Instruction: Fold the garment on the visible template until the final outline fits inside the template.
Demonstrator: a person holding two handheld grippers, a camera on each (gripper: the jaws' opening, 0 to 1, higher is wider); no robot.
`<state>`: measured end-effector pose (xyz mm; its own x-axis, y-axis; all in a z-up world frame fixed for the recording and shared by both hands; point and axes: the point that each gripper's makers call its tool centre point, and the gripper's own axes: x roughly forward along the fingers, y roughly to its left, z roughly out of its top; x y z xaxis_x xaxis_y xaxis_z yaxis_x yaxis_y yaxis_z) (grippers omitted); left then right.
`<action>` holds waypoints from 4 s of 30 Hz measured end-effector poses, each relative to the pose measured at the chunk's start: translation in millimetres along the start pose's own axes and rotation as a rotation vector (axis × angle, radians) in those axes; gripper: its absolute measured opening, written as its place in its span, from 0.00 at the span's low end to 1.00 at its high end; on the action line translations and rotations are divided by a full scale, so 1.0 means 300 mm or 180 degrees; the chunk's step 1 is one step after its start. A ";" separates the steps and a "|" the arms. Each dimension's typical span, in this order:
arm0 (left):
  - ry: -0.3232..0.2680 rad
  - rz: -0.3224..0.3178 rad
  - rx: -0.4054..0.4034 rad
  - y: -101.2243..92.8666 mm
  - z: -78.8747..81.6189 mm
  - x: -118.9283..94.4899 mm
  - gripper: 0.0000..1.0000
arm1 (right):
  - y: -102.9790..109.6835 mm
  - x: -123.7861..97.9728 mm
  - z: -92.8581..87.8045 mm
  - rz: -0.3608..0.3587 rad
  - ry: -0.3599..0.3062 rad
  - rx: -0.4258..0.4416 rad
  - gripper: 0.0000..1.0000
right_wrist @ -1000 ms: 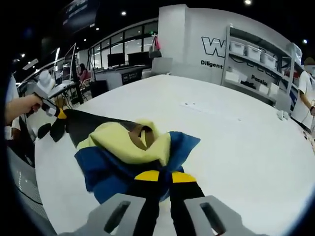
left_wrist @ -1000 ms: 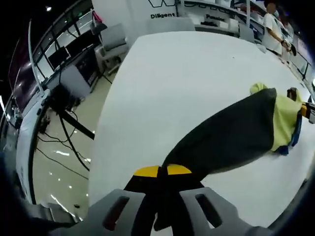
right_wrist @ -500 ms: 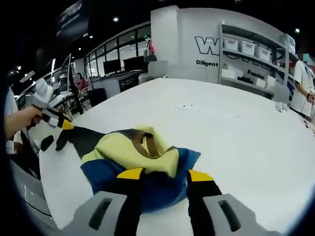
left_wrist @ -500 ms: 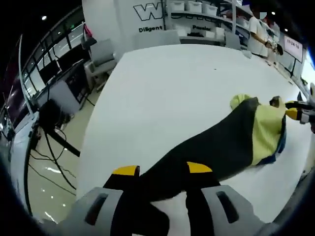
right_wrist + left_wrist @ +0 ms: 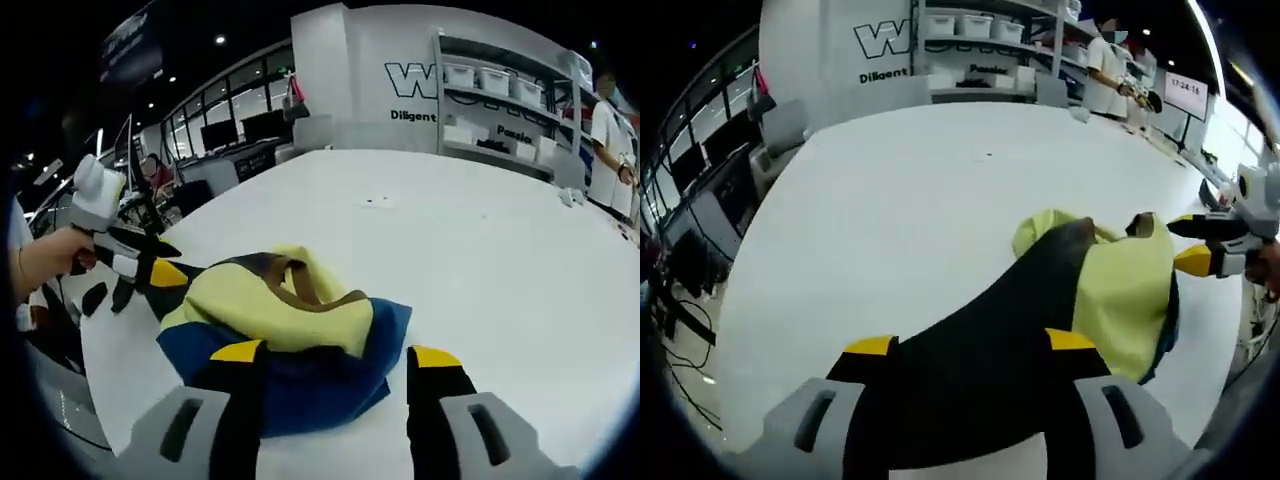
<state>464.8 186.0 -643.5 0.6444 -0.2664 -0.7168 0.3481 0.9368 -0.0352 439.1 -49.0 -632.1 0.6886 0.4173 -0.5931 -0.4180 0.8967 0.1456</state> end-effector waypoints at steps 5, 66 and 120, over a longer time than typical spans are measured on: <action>0.0059 -0.0176 0.0108 -0.044 -0.004 0.073 0.51 | -0.005 0.024 -0.022 0.0029 0.0034 0.0153 0.52; -0.1283 0.0581 0.0520 0.207 0.466 -0.268 0.00 | 0.045 -0.052 0.398 0.0030 -0.0600 -0.0852 0.00; -0.0046 -0.0289 -0.0633 -0.115 -0.009 0.016 0.41 | 0.329 0.083 0.008 0.0335 0.0240 0.0068 0.48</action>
<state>454.1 153.0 -647.6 0.6268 -0.3535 -0.6944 0.2648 0.9348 -0.2368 416.6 50.3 -630.6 0.5948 0.4975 -0.6314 -0.4722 0.8519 0.2265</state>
